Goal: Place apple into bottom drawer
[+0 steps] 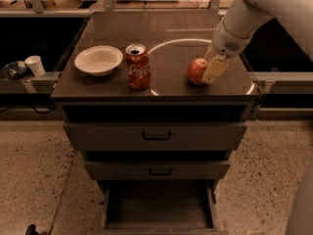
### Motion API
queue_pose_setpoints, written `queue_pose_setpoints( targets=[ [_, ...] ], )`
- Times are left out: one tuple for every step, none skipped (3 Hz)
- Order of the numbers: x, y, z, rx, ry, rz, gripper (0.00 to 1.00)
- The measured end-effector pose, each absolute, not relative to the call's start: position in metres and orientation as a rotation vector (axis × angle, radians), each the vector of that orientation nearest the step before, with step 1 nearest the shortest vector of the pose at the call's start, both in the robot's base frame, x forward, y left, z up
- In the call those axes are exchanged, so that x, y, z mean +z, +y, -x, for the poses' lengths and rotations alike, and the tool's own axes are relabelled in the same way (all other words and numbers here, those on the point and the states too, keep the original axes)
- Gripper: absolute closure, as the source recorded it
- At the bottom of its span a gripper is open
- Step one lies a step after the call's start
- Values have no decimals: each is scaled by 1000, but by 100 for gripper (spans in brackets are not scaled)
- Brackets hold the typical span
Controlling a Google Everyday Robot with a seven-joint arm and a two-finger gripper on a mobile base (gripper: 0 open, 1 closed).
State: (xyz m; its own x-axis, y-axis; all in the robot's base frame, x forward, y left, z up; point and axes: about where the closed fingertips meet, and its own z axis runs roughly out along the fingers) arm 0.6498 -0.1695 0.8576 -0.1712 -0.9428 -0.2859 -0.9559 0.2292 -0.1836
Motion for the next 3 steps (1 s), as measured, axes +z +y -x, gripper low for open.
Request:
queue_pose_setpoints(
  targets=[
    [863,-153,-653,101,2118,1762,68],
    [865,-146,-655,116,2117,1754,45],
    [865,-146,-655,116,2117,1754,21]
  ],
)
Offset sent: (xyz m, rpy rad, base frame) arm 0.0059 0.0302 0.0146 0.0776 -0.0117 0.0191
